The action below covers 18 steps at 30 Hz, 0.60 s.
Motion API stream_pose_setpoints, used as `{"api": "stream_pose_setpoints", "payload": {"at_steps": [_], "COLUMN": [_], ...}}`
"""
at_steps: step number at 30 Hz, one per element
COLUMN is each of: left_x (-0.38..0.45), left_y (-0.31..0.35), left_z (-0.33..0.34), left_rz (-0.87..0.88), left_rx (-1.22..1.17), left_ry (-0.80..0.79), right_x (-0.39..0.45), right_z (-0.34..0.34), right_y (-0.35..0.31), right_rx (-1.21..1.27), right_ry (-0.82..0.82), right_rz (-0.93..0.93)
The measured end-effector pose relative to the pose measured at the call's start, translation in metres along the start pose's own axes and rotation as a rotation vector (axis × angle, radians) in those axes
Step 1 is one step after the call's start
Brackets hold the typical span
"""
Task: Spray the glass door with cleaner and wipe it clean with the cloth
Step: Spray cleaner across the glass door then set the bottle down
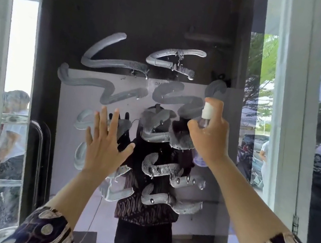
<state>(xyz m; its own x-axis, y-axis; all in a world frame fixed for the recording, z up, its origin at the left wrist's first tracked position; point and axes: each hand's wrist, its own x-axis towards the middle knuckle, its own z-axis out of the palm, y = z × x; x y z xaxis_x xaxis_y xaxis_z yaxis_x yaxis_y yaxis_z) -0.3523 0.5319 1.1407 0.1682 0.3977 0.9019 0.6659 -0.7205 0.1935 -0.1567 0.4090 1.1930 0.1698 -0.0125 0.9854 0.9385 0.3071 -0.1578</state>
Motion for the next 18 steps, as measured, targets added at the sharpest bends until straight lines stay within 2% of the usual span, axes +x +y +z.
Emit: {"api": "stream_pose_setpoints", "payload": {"at_steps": [7,13,16,18], "left_x": [-0.003,-0.003,-0.005,-0.007], "left_y": [-0.012,-0.026,-0.031,-0.035], "left_z": [0.001,0.005,0.007,0.007], "left_rz": [-0.034,-0.146,-0.165,-0.183], "left_rx": [0.037,0.011,0.014,0.012], "left_ry": [-0.031,-0.059,-0.066,-0.072], "right_x": [0.002,-0.002,-0.006,-0.011], "right_z": [-0.012,-0.021,-0.011,-0.001], "right_y": [0.025,0.038,0.024,0.012], "right_rx": [-0.056,-0.111,-0.049,0.005], "right_ry": [0.105,0.134,0.066,-0.039], "right_rz": [0.182,0.198,0.181,0.146]}}
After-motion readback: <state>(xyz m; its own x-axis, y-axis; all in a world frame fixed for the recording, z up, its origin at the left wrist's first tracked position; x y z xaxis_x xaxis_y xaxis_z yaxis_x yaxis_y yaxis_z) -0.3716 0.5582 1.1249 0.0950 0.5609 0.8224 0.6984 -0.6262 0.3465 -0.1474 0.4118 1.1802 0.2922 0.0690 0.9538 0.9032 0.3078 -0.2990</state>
